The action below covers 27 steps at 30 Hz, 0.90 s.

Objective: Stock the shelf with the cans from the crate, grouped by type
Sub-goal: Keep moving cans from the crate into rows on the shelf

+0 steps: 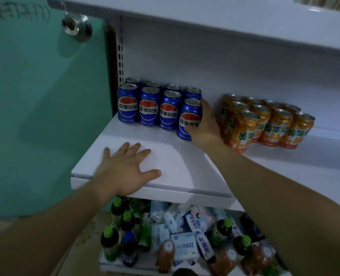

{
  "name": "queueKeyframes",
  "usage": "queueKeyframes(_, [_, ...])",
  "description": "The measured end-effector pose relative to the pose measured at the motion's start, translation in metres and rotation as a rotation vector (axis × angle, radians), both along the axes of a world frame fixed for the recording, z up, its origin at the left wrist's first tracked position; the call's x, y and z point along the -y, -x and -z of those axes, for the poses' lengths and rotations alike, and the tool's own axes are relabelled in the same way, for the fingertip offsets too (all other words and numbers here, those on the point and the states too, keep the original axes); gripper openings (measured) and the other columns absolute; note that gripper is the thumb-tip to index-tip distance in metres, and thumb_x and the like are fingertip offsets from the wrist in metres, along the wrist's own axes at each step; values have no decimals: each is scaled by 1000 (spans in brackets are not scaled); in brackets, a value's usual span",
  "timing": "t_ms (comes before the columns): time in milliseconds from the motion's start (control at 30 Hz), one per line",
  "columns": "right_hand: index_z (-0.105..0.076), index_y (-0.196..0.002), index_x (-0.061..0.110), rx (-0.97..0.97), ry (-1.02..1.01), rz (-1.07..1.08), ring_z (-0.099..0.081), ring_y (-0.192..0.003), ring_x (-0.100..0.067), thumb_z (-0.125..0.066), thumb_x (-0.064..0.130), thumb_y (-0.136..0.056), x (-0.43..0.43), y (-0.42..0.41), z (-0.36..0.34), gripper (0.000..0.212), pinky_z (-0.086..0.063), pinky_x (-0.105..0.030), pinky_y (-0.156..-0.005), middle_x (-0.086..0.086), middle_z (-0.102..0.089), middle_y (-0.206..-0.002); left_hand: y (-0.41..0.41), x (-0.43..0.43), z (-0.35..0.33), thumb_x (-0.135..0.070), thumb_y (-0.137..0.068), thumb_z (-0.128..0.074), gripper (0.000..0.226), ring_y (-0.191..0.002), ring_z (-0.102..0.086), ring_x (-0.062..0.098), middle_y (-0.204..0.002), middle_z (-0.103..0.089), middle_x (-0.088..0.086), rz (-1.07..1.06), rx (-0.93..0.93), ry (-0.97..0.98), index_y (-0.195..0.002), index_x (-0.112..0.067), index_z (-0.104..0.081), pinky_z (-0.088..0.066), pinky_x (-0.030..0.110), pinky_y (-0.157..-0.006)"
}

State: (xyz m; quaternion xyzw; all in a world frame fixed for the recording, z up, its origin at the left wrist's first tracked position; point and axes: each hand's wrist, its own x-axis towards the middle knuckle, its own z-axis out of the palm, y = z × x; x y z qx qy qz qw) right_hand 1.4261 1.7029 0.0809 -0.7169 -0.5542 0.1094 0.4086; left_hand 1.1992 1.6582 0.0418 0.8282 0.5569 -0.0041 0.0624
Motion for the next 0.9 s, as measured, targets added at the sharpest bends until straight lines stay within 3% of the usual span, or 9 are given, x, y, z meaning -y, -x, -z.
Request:
queueKeyframes(167, [-13,-151,36,-82,-19,-50,-43,-133,-22,-70,15,-85,-18,-7,2,89,-42,-47,-106,-1,-39,-148,1,0,1,-81,-80,-17,81,-147,9,11,-160,7,-13,0,-2,-7,-150,-41,-2,4,55,-116])
queueKeyframes(267, [-10,-149,41,-58,-42,-44,-43,-133,-24,-69,20,-85,-24,-11,4,89,-41,-50,-106,-1,-39,-149,1,1,1,-80,-81,-17,81,-147,9,11,-160,7,-13,0,5,-8,-150,-41,-2,4,55,-117])
queueKeyframes(400, [4,-153,36,-44,34,-59,-37,-138,-25,-62,17,-92,-29,-11,1,92,-36,-43,-110,-4,-29,-156,1,1,1,-80,-80,-18,81,-147,8,11,-160,6,-13,-6,8,-10,-150,-42,-3,4,54,-117])
queueKeyframes(533, [11,-153,32,-3,141,-55,-38,-138,-27,-68,21,-88,-11,-10,-14,103,-38,-42,-108,-5,-27,-157,0,2,-3,-80,-81,-21,80,-147,5,11,-160,3,-13,-15,24,10,-150,-42,-6,3,55,-116])
queueKeyframes(633, [0,-155,23,124,237,-77,-34,-139,-28,-66,29,-89,34,-18,-36,93,-35,-38,-108,-7,-25,-158,-1,2,-9,-79,-82,-23,80,-147,5,13,-160,3,-12,-19,26,56,-150,-41,-6,3,56,-116])
queueKeyframes(733, [-26,-150,17,287,221,-78,-50,-122,-30,-64,38,-89,95,-38,-54,75,-44,-35,-95,-12,-47,-143,-4,4,-19,-75,-84,-32,80,-148,1,17,-161,-1,-7,-53,18,111,-151,-38,-11,1,57,-115])
queueKeyframes(800, [-34,-145,22,329,240,-15,-55,-113,-30,-62,40,-89,139,-58,-64,65,-45,-34,-86,-10,-54,-133,-23,9,-29,-70,-83,-44,83,-147,-9,21,-161,-10,-2,-36,39,134,-151,-31,-18,-7,55,-116])
queueKeyframes(900, [-38,-144,24,363,299,97,-51,-119,-32,-58,42,-92,203,-94,-74,58,-41,-34,-91,-9,-54,-135,-90,33,-47,-62,-81,-57,83,-141,-27,22,-158,-23,1,183,143,149,-148,-23,-28,-24,46,-115])
